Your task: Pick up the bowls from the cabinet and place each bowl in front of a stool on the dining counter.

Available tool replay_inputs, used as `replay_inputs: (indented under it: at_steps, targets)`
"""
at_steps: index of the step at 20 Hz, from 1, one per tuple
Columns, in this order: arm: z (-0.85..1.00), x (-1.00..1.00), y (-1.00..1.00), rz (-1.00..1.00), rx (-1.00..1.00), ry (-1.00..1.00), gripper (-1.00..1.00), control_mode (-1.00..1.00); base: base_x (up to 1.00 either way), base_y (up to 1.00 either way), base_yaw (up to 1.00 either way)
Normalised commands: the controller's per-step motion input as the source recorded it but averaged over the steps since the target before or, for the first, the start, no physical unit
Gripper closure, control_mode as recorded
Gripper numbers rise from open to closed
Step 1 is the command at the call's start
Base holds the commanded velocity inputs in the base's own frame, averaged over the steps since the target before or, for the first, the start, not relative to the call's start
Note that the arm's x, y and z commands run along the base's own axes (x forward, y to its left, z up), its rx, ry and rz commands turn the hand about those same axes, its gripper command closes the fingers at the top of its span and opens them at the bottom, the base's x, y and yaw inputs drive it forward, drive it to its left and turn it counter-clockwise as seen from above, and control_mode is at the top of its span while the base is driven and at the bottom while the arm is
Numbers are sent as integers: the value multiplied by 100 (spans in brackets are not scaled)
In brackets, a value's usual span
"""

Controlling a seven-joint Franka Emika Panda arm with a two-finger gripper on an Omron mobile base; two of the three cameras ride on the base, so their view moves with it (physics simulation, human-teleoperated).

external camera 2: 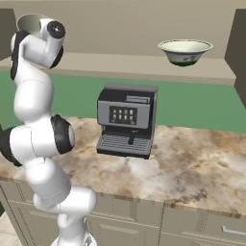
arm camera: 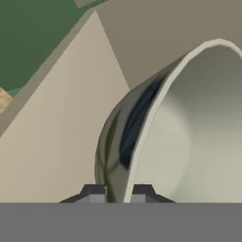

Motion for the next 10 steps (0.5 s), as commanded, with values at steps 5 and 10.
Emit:
replay_inputs:
  at_steps: [5, 10]
  targets:
    - [0, -90, -9, -5, 0, -3, 100, -100, 0, 0, 0]
    - [0, -93, -22, -7, 0, -9, 100, -100, 0, 0, 0]
